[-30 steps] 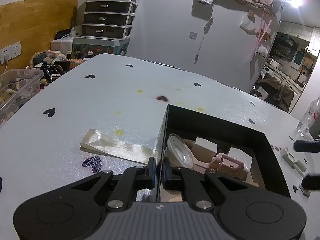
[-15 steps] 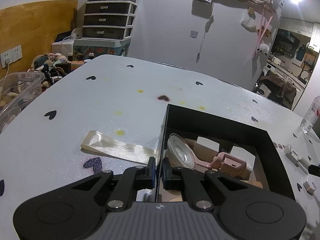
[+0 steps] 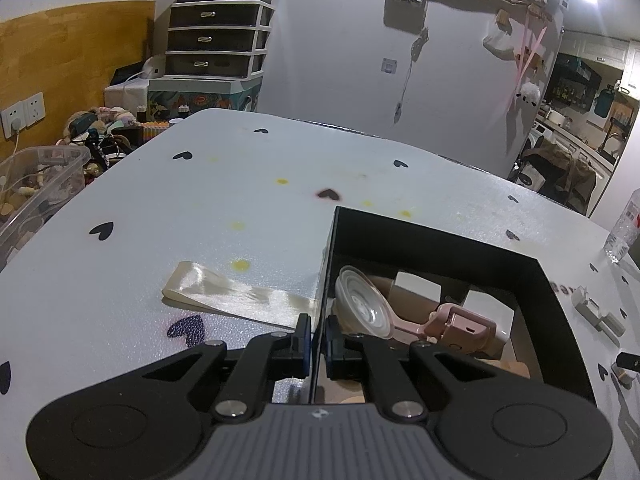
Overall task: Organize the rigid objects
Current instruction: 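Move the right gripper to the white tape measure and grasp it, then carry the white tape measure into the black box and release it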
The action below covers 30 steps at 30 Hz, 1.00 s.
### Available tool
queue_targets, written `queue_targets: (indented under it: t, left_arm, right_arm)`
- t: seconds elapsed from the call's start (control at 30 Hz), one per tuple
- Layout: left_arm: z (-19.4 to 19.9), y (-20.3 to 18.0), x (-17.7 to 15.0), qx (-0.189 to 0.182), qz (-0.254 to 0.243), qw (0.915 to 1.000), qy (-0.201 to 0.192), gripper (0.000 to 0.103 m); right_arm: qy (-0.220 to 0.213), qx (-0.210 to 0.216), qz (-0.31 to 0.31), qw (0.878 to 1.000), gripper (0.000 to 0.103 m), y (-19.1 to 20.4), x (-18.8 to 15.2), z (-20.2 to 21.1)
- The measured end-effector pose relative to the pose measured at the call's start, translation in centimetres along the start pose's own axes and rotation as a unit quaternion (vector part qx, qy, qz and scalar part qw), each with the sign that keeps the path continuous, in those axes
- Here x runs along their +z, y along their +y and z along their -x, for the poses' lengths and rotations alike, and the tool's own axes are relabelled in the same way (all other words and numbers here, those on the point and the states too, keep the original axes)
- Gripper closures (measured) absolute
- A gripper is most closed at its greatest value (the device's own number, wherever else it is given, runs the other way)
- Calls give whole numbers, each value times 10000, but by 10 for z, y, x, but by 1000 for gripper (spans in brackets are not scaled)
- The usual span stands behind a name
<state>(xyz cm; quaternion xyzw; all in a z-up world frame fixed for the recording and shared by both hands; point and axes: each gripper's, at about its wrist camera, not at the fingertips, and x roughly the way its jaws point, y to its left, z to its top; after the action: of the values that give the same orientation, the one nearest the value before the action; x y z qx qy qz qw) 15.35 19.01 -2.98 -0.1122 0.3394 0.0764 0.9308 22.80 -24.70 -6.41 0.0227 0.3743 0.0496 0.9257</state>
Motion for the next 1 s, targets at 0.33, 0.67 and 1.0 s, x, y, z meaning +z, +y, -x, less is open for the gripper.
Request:
queue_targets:
  t: [0.33, 0.67, 1.0]
  left_arm:
    - [0, 0, 0, -4, -1, 10000, -1, 97]
    - [0, -1, 0, 5, -11, 10000, -3, 97]
    - [0, -1, 0, -1, -4, 10000, -5, 97]
  right_arm:
    - [102, -102, 227, 9996, 42, 9, -4, -4]
    - [-88, 328, 316, 9989, 42, 22, 6, 5]
    - [-453, 2257, 1211, 9656, 42, 92, 37, 37]
